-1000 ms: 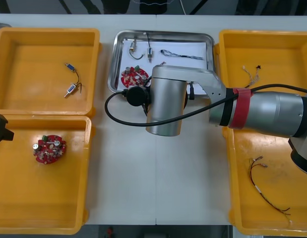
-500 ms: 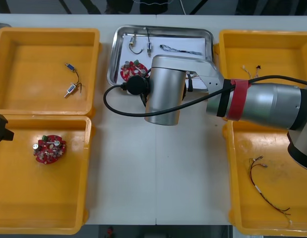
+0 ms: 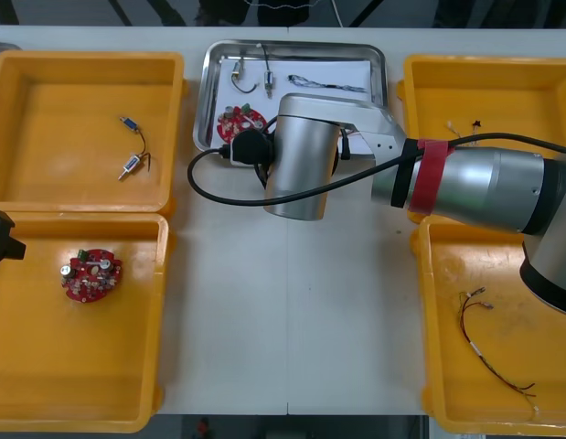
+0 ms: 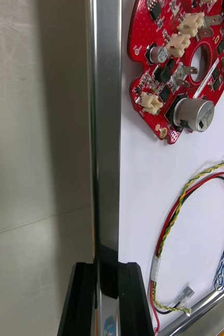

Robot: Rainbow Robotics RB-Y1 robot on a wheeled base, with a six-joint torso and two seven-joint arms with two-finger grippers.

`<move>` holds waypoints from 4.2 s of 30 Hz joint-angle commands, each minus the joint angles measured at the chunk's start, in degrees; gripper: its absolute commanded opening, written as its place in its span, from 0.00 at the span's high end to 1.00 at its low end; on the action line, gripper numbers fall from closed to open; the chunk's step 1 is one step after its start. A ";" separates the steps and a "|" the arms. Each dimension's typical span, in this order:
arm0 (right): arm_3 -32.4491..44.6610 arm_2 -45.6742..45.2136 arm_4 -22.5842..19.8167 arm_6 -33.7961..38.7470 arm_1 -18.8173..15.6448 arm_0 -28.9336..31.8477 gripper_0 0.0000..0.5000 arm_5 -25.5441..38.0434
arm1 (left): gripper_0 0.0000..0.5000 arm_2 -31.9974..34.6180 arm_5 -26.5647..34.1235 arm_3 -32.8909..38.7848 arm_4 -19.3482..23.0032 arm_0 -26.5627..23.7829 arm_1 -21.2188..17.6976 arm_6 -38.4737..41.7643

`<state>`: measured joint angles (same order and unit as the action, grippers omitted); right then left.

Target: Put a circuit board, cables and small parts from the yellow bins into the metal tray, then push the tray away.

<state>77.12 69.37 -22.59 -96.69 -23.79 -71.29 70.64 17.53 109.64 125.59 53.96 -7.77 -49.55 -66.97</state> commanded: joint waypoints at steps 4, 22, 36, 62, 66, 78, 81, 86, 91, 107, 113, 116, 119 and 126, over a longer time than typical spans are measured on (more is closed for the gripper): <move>-3.38 0.24 0.01 -2.36 1.64 -3.94 1.00 -3.75 | 0.00 1.19 0.36 1.59 0.44 1.00 -2.31 -2.99; -5.14 0.24 0.45 -2.80 1.64 -3.94 0.00 -4.54 | 0.00 1.19 0.36 1.59 0.44 1.00 -2.31 -2.99; 12.88 -15.58 0.80 -2.19 1.64 7.31 0.00 13.56 | 0.00 1.19 0.36 1.59 0.44 1.00 -2.31 -2.99; 62.80 -61.29 -3.51 8.89 -6.44 44.57 0.00 39.36 | 0.00 1.19 0.36 1.59 0.44 1.00 -2.31 -2.99; 65.17 -68.14 -8.69 14.77 -10.05 50.20 0.00 39.36 | 0.00 1.19 0.36 1.59 0.44 1.00 -2.31 -2.99; 66.49 -84.31 -20.21 28.66 -17.34 63.56 0.00 39.36 | 0.00 1.19 0.36 1.59 0.44 1.00 -2.31 -2.99; 66.49 -87.92 -23.46 29.63 -18.66 66.10 0.00 39.36 | 0.00 1.19 0.36 1.59 0.44 1.00 -2.31 -2.99; 66.40 -93.02 -25.31 29.89 -19.89 69.53 0.00 39.36 | 0.00 1.19 0.36 1.59 0.44 1.00 -2.31 -2.99; 65.44 -94.33 -23.81 30.07 -20.15 72.17 0.00 39.36 | 0.00 1.19 0.36 1.59 0.44 1.00 -2.31 -2.99; 60.87 -93.72 -26.71 30.16 -20.15 71.03 0.00 39.36 | 0.00 1.19 0.36 1.59 0.44 1.00 -2.31 -2.99; 60.87 -92.84 -26.80 30.16 -20.24 71.03 0.00 39.36 | 0.00 1.19 0.36 1.59 0.44 1.00 -2.31 -2.99; 60.87 -92.84 -26.80 30.16 -20.24 71.03 0.00 39.36 | 0.00 1.19 0.36 1.59 0.44 1.00 -2.31 -2.99; 60.87 -92.84 -26.80 30.16 -20.24 71.03 0.00 39.36 | 0.00 1.19 0.36 1.59 0.44 1.00 -2.31 -2.99; 60.87 -92.84 -26.80 30.16 -20.24 71.03 0.00 39.36 | 0.00 1.19 0.36 1.59 0.44 1.00 -2.31 -2.99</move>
<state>137.20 -23.66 -48.98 -69.02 -41.90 0.30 109.85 17.53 109.65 125.64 53.99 -7.77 -49.56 -66.97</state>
